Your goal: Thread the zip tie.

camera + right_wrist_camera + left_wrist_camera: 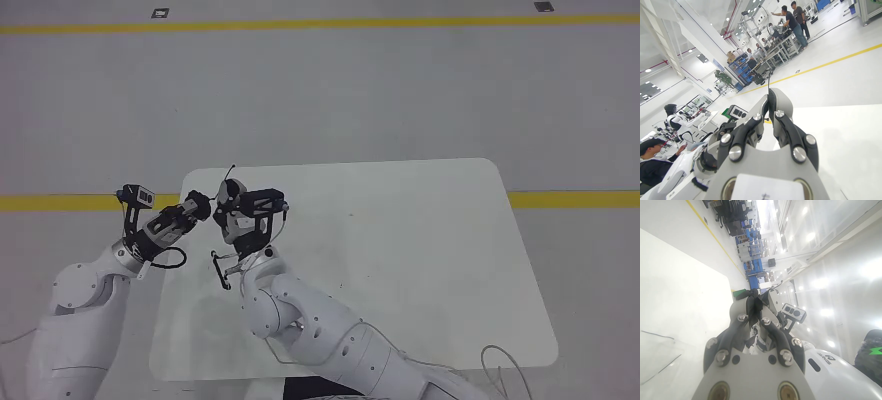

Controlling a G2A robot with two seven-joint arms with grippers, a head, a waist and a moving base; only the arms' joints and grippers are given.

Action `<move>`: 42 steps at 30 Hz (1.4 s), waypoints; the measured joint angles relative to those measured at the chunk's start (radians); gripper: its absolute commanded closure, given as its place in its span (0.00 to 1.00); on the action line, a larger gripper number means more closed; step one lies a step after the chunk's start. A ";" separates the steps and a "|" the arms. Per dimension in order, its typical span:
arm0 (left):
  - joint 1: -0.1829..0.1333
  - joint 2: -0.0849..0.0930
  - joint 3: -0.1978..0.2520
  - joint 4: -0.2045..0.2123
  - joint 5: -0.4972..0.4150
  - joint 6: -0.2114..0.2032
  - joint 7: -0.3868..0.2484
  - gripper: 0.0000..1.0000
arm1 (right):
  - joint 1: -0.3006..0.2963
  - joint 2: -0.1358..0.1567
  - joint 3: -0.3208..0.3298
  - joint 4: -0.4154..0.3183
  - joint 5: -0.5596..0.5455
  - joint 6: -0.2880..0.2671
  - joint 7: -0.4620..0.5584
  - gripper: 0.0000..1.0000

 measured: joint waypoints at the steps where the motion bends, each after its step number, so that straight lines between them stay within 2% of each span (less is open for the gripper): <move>1: 0.000 0.000 0.000 0.000 0.000 0.000 0.000 1.00 | 0.000 0.000 0.000 0.001 0.000 0.000 0.001 1.00; 42: 0.000 0.000 0.000 0.000 0.000 0.000 0.000 1.00 | 0.010 -0.006 -0.004 0.021 0.022 -0.009 0.023 1.00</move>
